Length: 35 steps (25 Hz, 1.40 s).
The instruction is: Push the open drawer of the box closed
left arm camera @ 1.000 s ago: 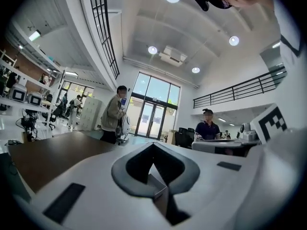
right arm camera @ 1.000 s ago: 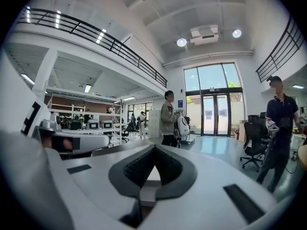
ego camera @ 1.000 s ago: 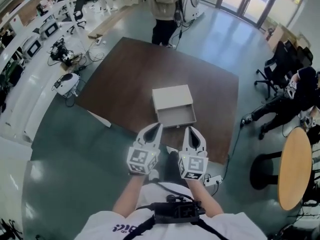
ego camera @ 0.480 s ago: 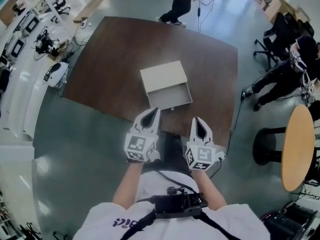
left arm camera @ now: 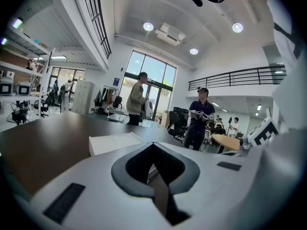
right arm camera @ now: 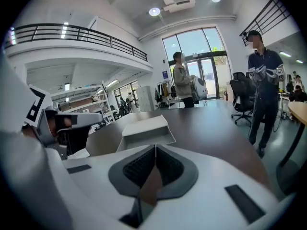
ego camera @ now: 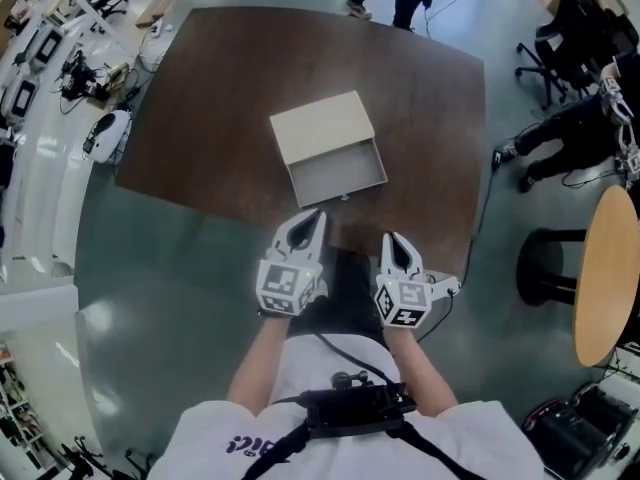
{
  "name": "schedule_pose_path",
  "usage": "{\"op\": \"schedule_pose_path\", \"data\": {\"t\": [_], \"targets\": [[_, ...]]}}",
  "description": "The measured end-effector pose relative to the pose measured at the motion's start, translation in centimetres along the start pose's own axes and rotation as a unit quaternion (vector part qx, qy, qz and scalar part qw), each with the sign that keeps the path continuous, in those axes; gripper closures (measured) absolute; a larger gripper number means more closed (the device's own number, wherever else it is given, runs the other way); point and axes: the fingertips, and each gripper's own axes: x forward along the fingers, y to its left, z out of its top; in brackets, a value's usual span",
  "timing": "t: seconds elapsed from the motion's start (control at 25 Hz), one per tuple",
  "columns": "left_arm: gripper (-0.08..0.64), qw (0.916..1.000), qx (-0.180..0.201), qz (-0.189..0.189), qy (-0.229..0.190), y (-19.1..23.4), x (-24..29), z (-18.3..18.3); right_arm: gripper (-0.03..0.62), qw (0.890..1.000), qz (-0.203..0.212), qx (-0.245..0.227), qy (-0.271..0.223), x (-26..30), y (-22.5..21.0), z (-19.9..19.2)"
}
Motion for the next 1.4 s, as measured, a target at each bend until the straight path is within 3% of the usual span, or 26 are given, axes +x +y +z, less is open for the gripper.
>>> {"op": "schedule_pose_path", "data": {"t": [0.28,0.4,0.52,0.72,0.8,1.0,1.24,1.4], "targets": [[0.551,1.0000,0.001,0.002,0.008,1.1,2.1,-2.0,0.586,0.998,0.013,0.015,0.057,4.3,-0.5,-4.4],[0.551,0.9998,-0.003,0.006,0.016,2.7,2.3,-1.2,0.584,0.997,0.015,0.000,0.081,6.1,1.0,-3.8],[0.551,0.9996,-0.012,0.010,0.024,3.8,2.9,-0.6,0.534,0.994,0.032,-0.016,0.100,8.0,2.4,-3.6],[0.551,0.9991,-0.019,0.018,0.033,5.0,4.1,-1.4,0.531,0.990,0.062,-0.045,0.118,10.7,3.8,-4.6],[0.551,0.9990,-0.022,0.017,0.037,5.5,4.4,-1.5,0.482,0.987,0.077,-0.059,0.127,11.8,4.8,-4.8],[0.551,0.9988,-0.024,0.015,0.040,5.7,5.4,-1.8,0.479,0.984,0.084,-0.068,0.145,14.3,5.4,-5.4],[0.551,0.9983,-0.028,0.024,0.044,6.6,6.5,-1.9,0.479,0.975,0.091,-0.111,0.170,17.8,5.9,-6.6],[0.551,0.9985,-0.029,0.026,0.039,6.7,6.8,-1.1,0.480,0.972,0.089,-0.103,0.191,18.8,5.8,-7.4]]}}
